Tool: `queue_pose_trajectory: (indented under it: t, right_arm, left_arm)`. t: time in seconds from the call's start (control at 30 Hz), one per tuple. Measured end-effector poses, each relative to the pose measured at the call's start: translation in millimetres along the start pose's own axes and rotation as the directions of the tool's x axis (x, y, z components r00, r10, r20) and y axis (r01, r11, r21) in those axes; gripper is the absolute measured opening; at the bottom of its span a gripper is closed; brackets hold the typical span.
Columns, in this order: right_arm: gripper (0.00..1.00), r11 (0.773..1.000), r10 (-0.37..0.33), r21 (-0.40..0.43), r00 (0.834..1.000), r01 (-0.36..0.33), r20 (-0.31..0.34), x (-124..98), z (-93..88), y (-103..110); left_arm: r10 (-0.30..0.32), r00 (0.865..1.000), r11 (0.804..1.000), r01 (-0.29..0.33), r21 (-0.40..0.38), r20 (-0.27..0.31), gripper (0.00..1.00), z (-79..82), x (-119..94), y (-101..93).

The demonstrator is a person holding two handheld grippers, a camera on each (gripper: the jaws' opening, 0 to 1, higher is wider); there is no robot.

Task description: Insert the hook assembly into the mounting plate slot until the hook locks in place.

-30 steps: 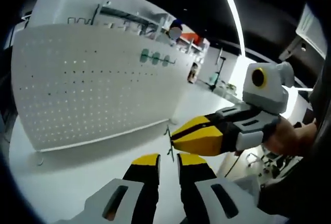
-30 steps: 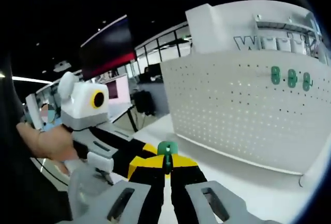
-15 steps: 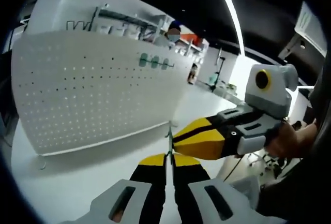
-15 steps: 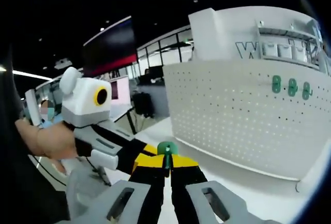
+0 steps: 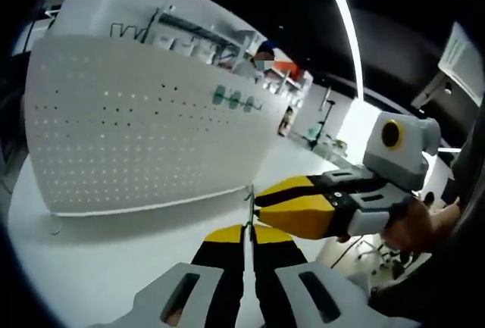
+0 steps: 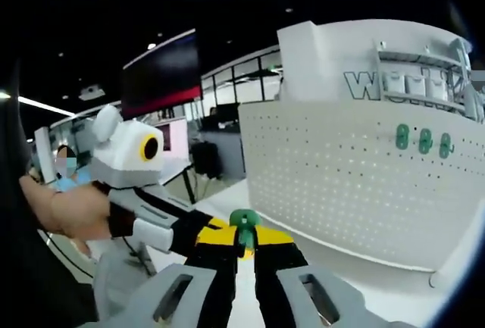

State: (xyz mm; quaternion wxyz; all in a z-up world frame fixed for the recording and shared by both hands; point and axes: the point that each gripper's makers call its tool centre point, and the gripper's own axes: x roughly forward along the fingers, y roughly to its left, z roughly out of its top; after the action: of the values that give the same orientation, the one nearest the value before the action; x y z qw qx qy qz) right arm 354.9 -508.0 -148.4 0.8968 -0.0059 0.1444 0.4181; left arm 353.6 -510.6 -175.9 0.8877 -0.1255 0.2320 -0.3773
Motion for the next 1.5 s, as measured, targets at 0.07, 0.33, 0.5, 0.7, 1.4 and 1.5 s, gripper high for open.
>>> queue_pose_trajectory:
  t: [0.07, 0.33, 0.5, 0.7, 1.4, 1.5]
  right_arm:
    - [0.06, 1.0, -0.002, -0.003, 1.0, 0.002, 0.012, -2, 2.9, 1]
    - [0.06, 1.0, 0.0, 0.01, 0.999, 0.0, 0.034, -4, 5.6, 7]
    - [0.05, 1.0, -0.016, 0.017, 0.999, 0.015, 0.046, -2, 8.1, 5]
    - [0.02, 0.999, -0.02, 0.031, 0.998, 0.018, 0.056, -3, 10.6, 3]
    - [0.01, 0.996, 0.006, 0.084, 0.997, -0.012, 0.075, -3, 12.2, 7]
    - [0.0, 0.998, 0.006, 0.064, 0.997, -0.011, 0.083, -5, 14.4, 8]
  left_arm:
    - [0.013, 1.0, 1.0, -0.013, 0.001, 0.003, 0.02, 0.6, 0, 2.8]
    - [0.025, 0.999, 1.0, -0.025, 0.002, 0.024, 0.02, 4.2, -3, 3.0]
    - [0.018, 0.999, 0.999, -0.018, 0.026, 0.027, 0.02, 5.9, -3, -3.5]
    - [0.008, 0.999, 1.0, -0.009, 0.027, 0.038, 0.02, 10.0, -3, -7.6]
    - [0.042, 0.999, 0.99, -0.045, 0.133, 0.032, 0.03, 10.3, -7, -10.1]
    - [0.054, 0.997, 0.977, -0.063, 0.204, 0.051, 0.04, 13.5, -7, -12.0]
